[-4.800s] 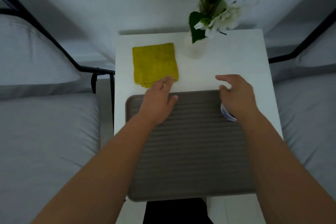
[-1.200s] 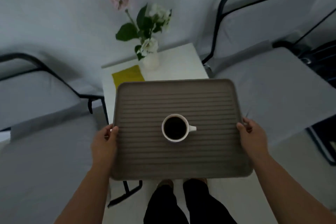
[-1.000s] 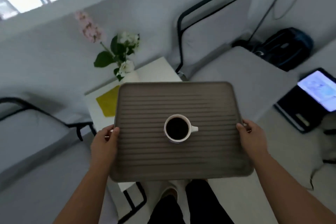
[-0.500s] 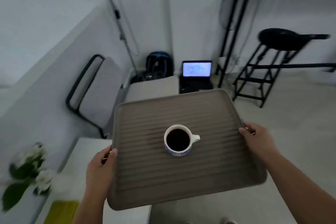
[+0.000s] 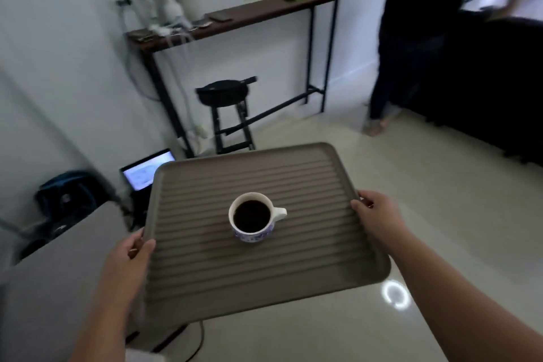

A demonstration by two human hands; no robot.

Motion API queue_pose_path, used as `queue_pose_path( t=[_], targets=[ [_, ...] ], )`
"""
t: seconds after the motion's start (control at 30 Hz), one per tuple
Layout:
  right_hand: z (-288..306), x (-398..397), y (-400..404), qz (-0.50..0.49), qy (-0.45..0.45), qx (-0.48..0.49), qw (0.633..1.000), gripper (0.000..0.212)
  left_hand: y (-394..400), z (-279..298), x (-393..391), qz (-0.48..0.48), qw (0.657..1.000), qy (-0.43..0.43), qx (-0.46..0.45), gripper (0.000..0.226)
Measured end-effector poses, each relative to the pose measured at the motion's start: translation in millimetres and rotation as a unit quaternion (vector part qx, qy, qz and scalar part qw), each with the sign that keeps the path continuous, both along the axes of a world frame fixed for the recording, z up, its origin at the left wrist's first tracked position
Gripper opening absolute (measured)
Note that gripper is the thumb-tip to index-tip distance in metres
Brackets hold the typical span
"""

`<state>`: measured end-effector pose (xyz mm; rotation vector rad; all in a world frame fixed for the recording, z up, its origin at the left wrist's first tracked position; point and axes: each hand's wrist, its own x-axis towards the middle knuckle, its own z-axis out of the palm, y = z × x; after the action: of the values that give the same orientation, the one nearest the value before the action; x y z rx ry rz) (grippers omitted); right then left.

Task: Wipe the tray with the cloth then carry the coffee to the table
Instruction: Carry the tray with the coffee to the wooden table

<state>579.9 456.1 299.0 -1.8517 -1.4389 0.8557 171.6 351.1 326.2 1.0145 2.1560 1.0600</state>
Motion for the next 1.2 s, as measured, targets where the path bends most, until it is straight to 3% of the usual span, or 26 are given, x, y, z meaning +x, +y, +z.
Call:
queue_pose_path(
  t=[0.3, 0.63, 0.9, 1.2],
  targets=[
    [24, 191, -37, -0.136, -0.032, -0.018, 0.990, 0.032, 101, 15, 180, -0.180, 0.984, -0.007, 0.015, 0.037],
    [45, 344, -83, -0.327, 0.018, 0.003, 0.945, 0.030, 227, 12, 379, -0.359, 0.928, -0.100, -0.009, 0.041],
    [51, 447, -56, -0.428, 0.040, 0.034, 0.902, 0.028, 349, 4, 532, -0.471, 0.873, -0.122, -0.040, 0.039],
    [61, 572, -10, -0.513, 0.033, 0.045, 0.857, 0.028, 446, 34, 723, -0.563, 0.817, -0.121, -0.005, 0.040]
  ],
)
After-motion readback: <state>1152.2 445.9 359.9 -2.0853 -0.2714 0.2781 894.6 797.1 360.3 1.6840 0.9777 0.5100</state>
